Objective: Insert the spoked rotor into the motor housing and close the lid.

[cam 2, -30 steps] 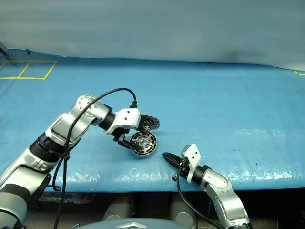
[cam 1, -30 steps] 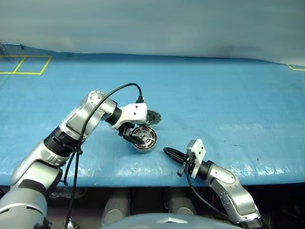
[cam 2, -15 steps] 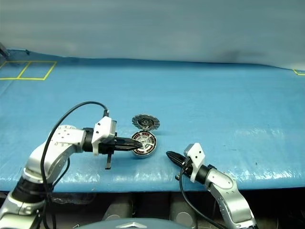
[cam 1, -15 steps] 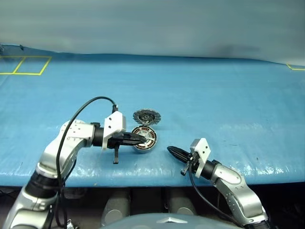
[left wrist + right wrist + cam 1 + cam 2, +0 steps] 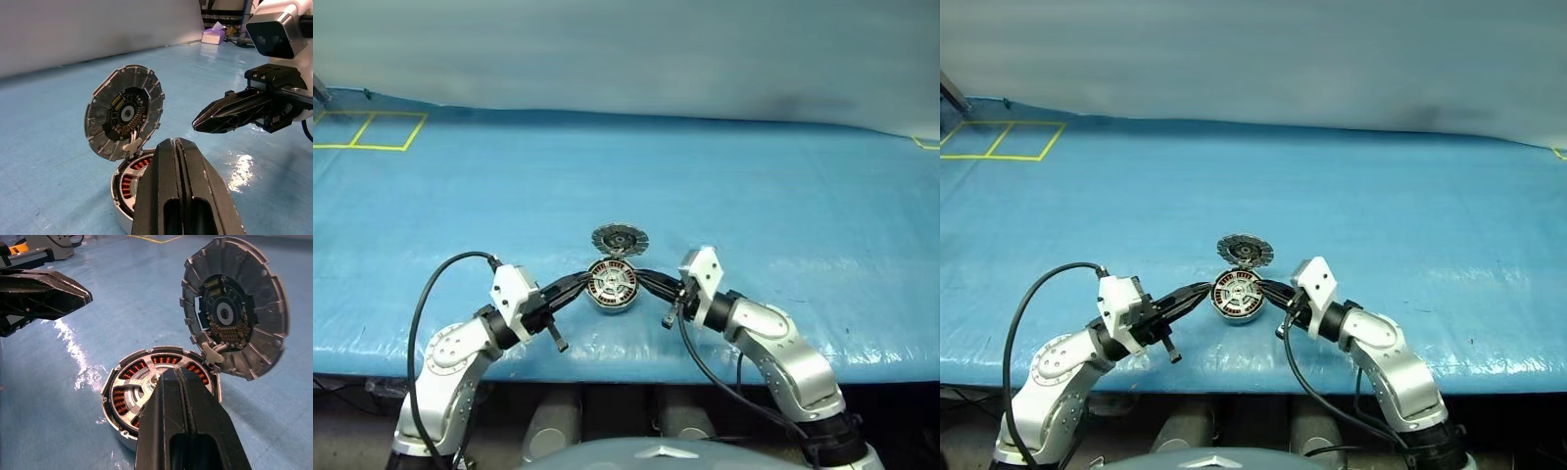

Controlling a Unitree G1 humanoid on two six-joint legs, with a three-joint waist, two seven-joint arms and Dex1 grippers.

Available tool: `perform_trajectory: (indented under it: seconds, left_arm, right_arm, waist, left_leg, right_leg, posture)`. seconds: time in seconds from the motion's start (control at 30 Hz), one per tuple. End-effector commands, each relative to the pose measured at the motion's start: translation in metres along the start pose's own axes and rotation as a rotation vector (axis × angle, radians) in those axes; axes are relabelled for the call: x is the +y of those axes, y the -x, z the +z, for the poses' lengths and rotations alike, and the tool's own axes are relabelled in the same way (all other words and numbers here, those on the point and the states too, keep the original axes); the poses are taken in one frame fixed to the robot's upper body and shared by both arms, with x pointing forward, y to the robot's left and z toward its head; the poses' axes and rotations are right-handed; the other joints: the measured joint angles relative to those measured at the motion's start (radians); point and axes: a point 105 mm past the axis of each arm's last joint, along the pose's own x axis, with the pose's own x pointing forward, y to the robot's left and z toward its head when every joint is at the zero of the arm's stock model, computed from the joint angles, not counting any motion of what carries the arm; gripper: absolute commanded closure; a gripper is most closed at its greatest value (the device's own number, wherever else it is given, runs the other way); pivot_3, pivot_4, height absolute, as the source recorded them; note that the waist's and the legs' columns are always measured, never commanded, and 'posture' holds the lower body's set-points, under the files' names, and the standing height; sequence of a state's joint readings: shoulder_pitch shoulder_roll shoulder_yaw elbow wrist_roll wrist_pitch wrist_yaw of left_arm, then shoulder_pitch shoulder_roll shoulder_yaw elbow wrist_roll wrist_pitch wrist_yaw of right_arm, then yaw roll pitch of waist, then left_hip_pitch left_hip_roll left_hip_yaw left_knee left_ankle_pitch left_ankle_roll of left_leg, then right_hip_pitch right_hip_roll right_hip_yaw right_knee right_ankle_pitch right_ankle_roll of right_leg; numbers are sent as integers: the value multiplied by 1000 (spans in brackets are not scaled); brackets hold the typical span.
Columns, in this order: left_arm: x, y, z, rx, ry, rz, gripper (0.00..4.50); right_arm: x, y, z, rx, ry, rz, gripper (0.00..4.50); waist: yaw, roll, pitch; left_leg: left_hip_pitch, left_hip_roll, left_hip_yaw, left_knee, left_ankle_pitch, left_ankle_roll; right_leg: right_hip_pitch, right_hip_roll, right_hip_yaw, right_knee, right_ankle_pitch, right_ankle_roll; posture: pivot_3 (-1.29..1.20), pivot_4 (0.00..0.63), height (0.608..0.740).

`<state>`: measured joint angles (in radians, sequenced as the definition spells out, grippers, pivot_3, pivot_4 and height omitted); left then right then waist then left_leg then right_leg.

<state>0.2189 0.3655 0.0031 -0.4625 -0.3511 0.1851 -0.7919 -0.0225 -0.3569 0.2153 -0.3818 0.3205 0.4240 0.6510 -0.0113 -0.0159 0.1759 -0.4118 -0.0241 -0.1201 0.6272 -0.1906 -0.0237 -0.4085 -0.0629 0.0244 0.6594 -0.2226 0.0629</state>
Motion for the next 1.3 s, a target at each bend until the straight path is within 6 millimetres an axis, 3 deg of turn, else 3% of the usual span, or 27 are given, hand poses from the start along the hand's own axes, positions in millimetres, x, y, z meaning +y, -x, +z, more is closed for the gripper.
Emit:
perform_trajectory:
  seconds: [0.03,0.37,0.53,0.7,0.87,1.03,1.3]
  left_arm:
    - [3,3,1,-21,6,28,4448]
    - [2,6,-5,-12,57,21,4448]
    - [2,7,-4,-15,58,14,4448]
    - [12,11,9,-21,30,-19,4448]
    - [36,10,40,-76,-15,-44,4448]
    - [67,5,54,-71,-78,-70,4448]
    - [111,-34,73,-161,7,-168,4448]
  right_arm:
    - [4,-15,5,-10,7,18,4500]
    - [10,-44,-8,33,-23,51,4500]
    - [13,-45,-21,103,-15,62,4500]
    - [21,-38,-12,65,-12,102,4500]
    - [26,-20,1,3,0,129,4500]
    - [30,0,3,-42,-18,109,4500]
    - [43,21,-17,-67,-120,-7,4500]
  waist:
    - [-1,0,0]
    - [-6,0,0]
    - [-10,0,0]
    - [-12,0,0]
    - [-9,1,0]
    - [-12,1,0]
    - [-9,0,0]
  left_leg:
    - [0,0,0,0,0,0]
    - [0,0,0,-1,0,0]
    - [0,0,0,-1,0,0]
    - [0,0,0,-1,0,0]
    - [-1,0,-1,-1,0,0]
    - [0,0,-1,-1,0,0]
    - [-1,0,-1,-1,0,0]
  right_leg:
    - [0,0,0,0,0,0]
    - [-1,0,0,0,0,0]
    - [-1,1,0,0,0,0]
    - [-1,1,0,0,0,0]
    - [-1,1,-1,0,0,0]
    - [-1,1,-1,0,0,0]
    - [-1,1,-1,-1,0,0]
  posture:
    - [0,150,740]
    - [0,150,740]
    - [0,150,740]
    - [0,150,740]
    - [0,150,740]
    - [0,150,740]
    - [0,150,740]
